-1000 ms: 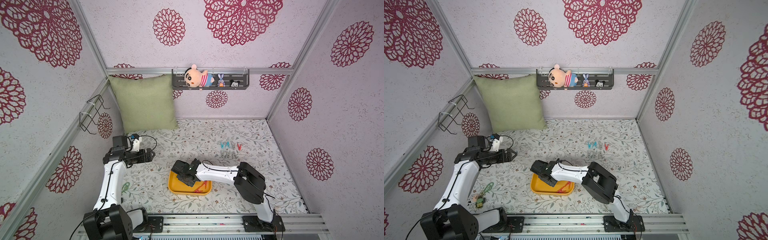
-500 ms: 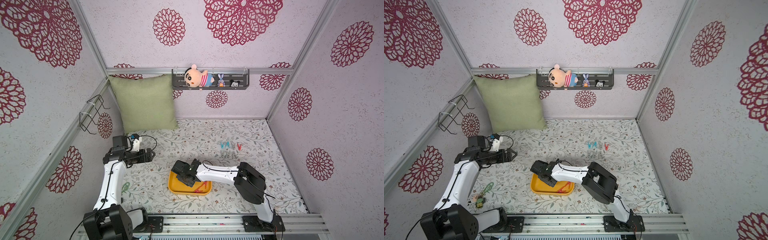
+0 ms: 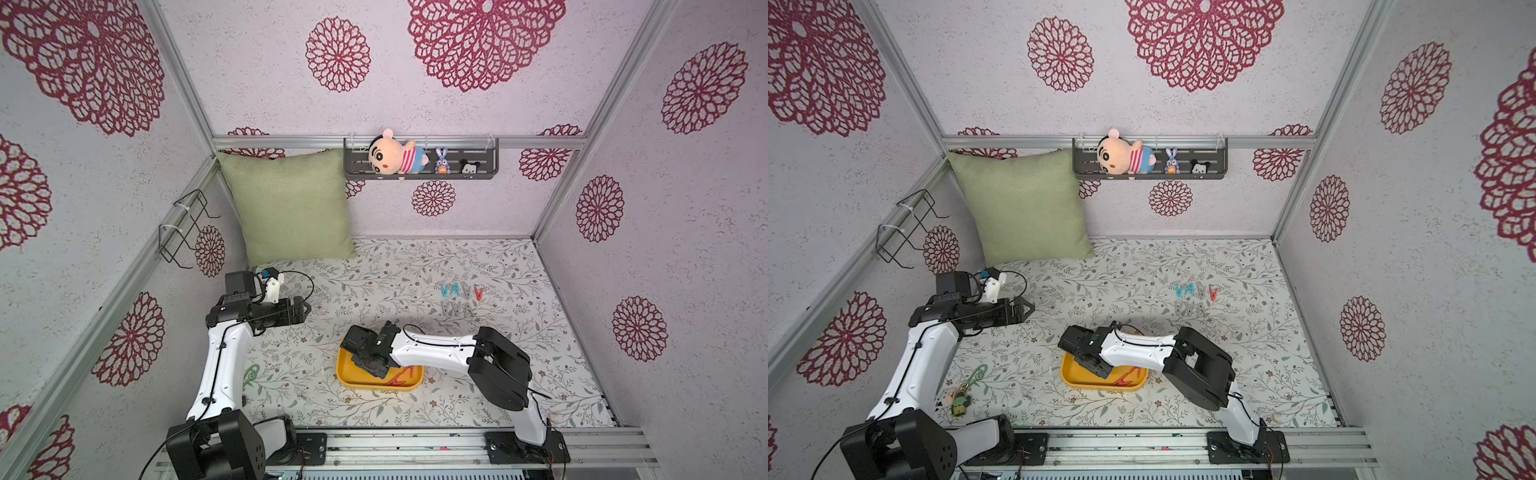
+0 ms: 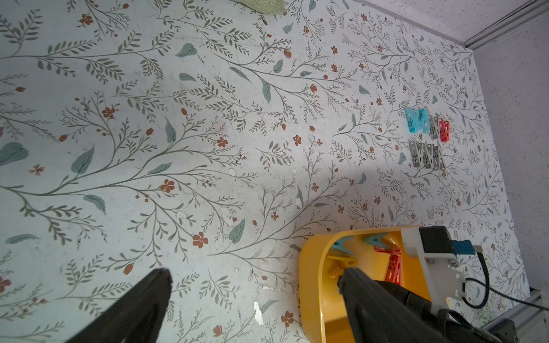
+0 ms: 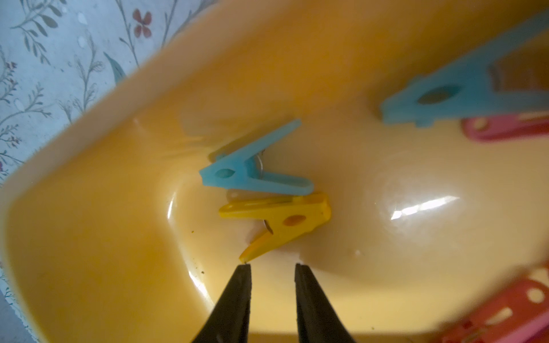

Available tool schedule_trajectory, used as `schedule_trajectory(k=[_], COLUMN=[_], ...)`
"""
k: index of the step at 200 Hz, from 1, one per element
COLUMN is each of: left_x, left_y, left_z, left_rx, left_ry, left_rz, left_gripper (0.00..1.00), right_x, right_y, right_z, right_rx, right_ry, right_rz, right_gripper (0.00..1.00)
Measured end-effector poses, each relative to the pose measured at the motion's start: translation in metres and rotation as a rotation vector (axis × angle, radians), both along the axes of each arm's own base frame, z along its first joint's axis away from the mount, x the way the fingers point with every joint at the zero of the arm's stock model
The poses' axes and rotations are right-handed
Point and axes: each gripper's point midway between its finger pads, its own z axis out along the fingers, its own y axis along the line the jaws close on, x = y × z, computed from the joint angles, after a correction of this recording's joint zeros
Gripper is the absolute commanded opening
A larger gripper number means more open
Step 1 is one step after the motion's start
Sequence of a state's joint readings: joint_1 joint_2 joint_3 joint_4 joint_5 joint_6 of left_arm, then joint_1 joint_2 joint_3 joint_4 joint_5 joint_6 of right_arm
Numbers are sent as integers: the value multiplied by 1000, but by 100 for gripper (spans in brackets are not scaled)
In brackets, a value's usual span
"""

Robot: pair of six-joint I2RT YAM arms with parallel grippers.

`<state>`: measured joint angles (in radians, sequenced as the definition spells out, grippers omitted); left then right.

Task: Take the clothespins out of the storage box
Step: Pick up the clothespin from the storage box.

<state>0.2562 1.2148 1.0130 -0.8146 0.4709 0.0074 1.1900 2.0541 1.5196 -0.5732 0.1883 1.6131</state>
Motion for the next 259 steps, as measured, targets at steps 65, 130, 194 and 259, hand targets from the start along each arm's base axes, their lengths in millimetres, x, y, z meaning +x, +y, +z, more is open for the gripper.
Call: schedule_trajectory(k=[65,130,194,259], left_x=[0,0,-1,-1], left_y=[-1,-2,-2,-2], left_z=[1,1,0,0], left_rx=[-8,-8,-9,-9], left_ry=[-2,-2,0,2], left_rz=[-5,-5,-5,-6], left_gripper=[97,97,97,97], right_x=[7,9,6,7], right_y=[3,2,4,2], right_z=[2,0,-6,-8], right_rx=[27,37,40,31], right_ry=[-9,8,30,28], right_rz=[-15,-22,-29,-36], right_gripper=[32,32,31,12])
